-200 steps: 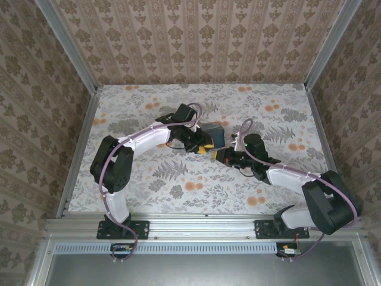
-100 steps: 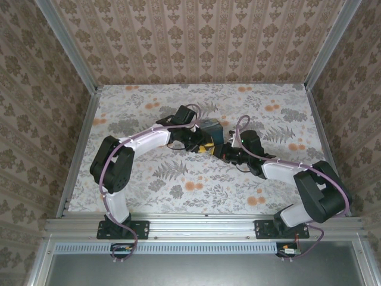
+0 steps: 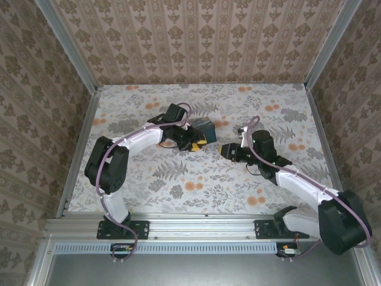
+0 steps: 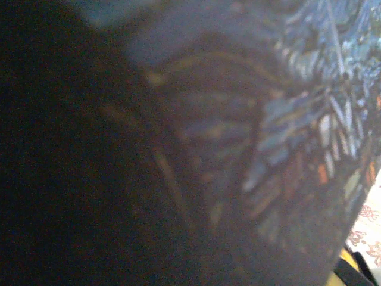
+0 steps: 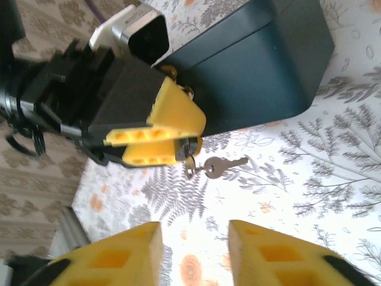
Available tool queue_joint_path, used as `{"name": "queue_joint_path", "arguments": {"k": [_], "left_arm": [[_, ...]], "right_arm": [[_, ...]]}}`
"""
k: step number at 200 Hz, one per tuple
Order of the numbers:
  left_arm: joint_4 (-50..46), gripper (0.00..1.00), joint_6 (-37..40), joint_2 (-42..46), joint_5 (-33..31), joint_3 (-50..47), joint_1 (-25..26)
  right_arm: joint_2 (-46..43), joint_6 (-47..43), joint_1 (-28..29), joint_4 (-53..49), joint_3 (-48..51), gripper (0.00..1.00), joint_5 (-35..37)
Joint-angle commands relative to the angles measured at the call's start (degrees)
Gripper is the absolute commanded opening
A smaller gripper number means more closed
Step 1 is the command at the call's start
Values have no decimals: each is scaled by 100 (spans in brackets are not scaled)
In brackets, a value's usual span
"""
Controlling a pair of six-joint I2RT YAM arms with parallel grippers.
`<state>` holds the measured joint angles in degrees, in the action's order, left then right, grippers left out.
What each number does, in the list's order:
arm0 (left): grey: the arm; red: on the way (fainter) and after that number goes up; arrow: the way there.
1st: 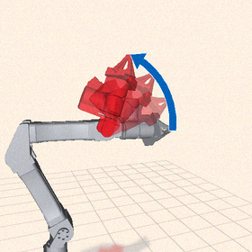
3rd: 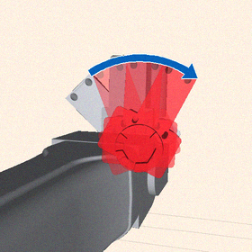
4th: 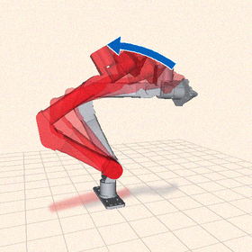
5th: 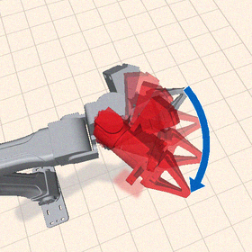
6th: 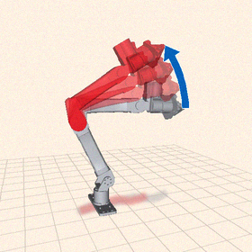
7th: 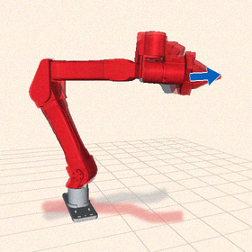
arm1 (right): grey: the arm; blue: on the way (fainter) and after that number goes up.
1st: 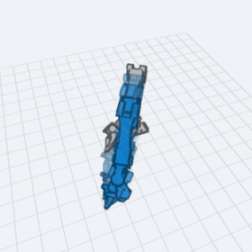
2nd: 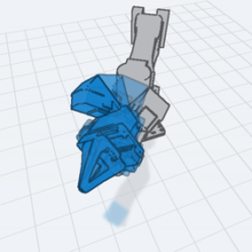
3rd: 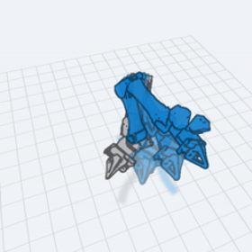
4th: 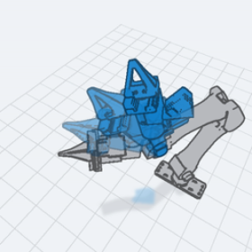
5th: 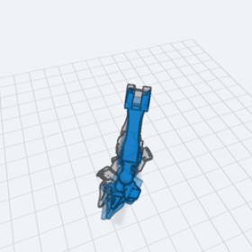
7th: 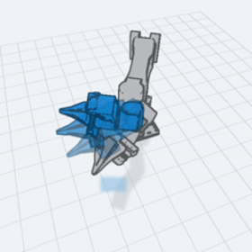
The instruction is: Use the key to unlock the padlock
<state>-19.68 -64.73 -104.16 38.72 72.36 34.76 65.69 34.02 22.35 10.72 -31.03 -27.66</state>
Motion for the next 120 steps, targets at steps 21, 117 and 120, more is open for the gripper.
{"name": "queue_joint_path", "arguments": {"k": [21, 117, 120], "left_arm": [[-131, 0, -56, 287, 295, 45, 5], [-291, 0, 53, 256, 465, 173, 4], [-287, 0, 55, 260, 470, 173, 4]], "right_arm": [[-182, -2687, 920, 569, 401, 26, 1912], [2111, -6544, 1722, 4579, 642, 33, 3198], [2128, -6589, 1739, 4599, 631, 33, 3201]]}}
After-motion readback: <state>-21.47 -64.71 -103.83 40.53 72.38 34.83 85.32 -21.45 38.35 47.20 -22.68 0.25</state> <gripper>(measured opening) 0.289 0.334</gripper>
